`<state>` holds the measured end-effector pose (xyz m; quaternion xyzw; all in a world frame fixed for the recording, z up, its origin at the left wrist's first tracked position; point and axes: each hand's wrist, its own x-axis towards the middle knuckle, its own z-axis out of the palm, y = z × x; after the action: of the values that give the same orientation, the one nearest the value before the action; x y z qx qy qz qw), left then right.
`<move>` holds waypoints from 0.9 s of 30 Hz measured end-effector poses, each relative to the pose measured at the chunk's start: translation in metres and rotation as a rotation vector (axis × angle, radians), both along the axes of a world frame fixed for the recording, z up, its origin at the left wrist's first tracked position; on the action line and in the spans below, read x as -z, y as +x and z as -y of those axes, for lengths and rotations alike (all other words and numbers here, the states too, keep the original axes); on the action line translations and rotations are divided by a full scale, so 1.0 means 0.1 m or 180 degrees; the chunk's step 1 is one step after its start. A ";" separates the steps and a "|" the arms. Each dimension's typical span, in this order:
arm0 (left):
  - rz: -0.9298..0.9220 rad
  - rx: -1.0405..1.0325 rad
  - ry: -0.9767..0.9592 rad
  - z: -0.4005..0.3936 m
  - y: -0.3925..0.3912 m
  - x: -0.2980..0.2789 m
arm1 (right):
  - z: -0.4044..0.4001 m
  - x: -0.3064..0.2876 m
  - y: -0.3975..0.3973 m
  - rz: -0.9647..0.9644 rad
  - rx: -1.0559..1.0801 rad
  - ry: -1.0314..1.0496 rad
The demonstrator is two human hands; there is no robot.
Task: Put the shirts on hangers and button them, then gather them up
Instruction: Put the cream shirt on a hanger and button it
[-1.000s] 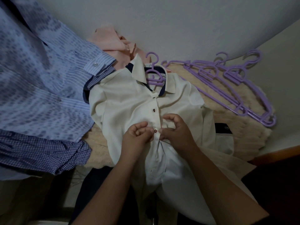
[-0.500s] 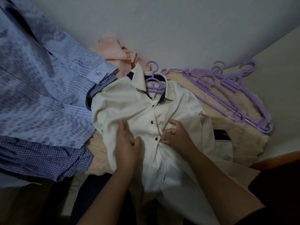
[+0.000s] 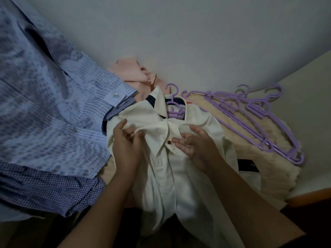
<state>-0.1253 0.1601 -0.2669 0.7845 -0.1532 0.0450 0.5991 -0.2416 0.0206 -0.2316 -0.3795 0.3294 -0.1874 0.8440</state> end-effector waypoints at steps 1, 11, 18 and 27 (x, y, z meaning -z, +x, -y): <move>0.0108 0.0064 -0.0035 0.07 0.13 -0.11 | 0.03 -0.08 0.08 0.0096 -0.0019 -0.0036; 0.0204 0.0906 0.0434 0.51 0.65 -0.17 | 0.21 -0.10 0.65 0.0175 0.0231 0.0014; 0.0882 0.0545 0.0218 0.42 0.06 0.00 | -0.07 0.29 0.48 -0.0419 0.0517 -0.1804; -0.0134 0.0835 0.0250 0.37 -0.10 0.03 | -0.05 0.39 0.50 -0.0295 0.0039 -0.2487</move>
<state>-0.1350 0.1230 -0.2699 0.7814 -0.2436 -0.0563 0.5717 -0.1912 0.0258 -0.2711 -0.6782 0.2733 -0.2863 0.6192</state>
